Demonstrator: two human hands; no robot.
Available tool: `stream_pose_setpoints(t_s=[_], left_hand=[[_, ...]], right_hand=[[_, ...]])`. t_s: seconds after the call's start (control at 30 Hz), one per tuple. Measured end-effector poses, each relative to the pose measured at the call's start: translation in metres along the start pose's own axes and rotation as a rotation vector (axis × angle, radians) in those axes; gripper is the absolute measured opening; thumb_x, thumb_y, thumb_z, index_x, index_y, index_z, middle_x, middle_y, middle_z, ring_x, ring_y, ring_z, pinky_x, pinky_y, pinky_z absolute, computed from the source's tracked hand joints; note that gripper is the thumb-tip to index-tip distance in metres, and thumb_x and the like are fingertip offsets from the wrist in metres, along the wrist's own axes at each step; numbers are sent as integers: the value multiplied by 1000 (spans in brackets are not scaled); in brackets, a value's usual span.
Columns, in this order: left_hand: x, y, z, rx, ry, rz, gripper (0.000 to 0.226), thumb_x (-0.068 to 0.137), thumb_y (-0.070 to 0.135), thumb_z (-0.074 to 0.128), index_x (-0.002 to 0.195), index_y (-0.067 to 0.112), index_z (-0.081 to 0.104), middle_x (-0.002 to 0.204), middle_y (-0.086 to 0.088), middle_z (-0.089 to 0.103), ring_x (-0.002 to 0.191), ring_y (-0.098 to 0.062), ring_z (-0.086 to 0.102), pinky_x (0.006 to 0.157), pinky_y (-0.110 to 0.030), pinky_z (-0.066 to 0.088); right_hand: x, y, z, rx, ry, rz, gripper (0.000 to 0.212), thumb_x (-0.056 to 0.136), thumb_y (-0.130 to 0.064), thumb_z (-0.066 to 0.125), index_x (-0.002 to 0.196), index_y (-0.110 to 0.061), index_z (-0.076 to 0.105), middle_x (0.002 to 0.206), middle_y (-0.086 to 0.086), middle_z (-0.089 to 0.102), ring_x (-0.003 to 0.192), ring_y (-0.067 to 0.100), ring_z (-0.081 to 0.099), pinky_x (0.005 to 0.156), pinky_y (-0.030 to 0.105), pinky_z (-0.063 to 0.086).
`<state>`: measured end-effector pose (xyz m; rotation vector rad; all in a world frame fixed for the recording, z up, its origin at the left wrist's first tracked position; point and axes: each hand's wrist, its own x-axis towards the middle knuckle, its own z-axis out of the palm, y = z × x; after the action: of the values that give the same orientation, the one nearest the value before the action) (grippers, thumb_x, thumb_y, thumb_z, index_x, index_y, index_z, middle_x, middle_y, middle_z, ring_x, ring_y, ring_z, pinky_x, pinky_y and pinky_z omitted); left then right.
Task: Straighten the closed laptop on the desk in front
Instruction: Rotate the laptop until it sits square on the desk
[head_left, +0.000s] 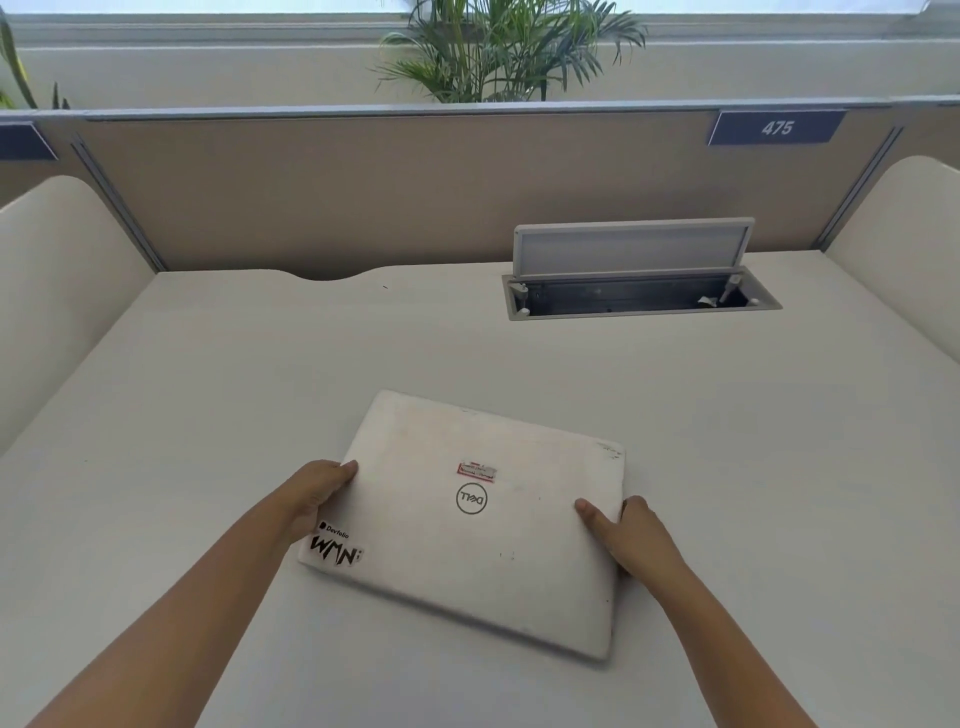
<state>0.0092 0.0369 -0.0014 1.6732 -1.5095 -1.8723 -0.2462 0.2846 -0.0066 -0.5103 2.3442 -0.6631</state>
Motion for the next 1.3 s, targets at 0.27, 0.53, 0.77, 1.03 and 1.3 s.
stream_pose_setpoints(t_s=[0.27, 0.53, 0.77, 1.03, 1.3], left_hand=[[-10, -16, -15, 46, 13, 28, 27, 96, 22, 41, 101, -2, 52, 94, -22, 60, 78, -32, 57, 73, -38, 47], [-8, -28, -22, -1, 144, 58, 24, 96, 23, 40, 80, 7, 48, 82, -16, 54, 69, -26, 52, 63, -34, 41], [-6, -27, -27, -23, 208, 68, 25, 96, 24, 40, 77, 10, 48, 82, -12, 55, 70, -26, 53, 62, -33, 42], [7, -25, -31, 41, 269, 66, 25, 95, 26, 40, 76, 10, 48, 90, -16, 55, 81, -29, 52, 73, -38, 42], [17, -20, -23, 197, 384, 134, 32, 95, 22, 38, 67, 9, 41, 84, -15, 49, 78, -30, 47, 65, -34, 36]], right_hand=[[8, -17, 7, 176, 5, -124, 43, 89, -49, 49, 101, -8, 41, 87, 0, 51, 77, 18, 52, 61, 31, 39], [34, -46, 17, 110, 45, -258, 40, 91, -48, 43, 98, -9, 42, 99, 8, 54, 84, 23, 53, 66, 32, 38], [57, -64, 22, 33, 31, -301, 41, 92, -48, 43, 97, -7, 43, 97, 9, 53, 80, 23, 52, 55, 28, 35], [76, -81, 24, -36, 47, -329, 43, 90, -51, 42, 93, -8, 43, 95, 9, 52, 79, 23, 51, 59, 33, 35], [84, -86, 25, -59, 57, -330, 50, 90, -52, 41, 103, -3, 45, 99, 9, 52, 84, 27, 52, 68, 34, 39]])
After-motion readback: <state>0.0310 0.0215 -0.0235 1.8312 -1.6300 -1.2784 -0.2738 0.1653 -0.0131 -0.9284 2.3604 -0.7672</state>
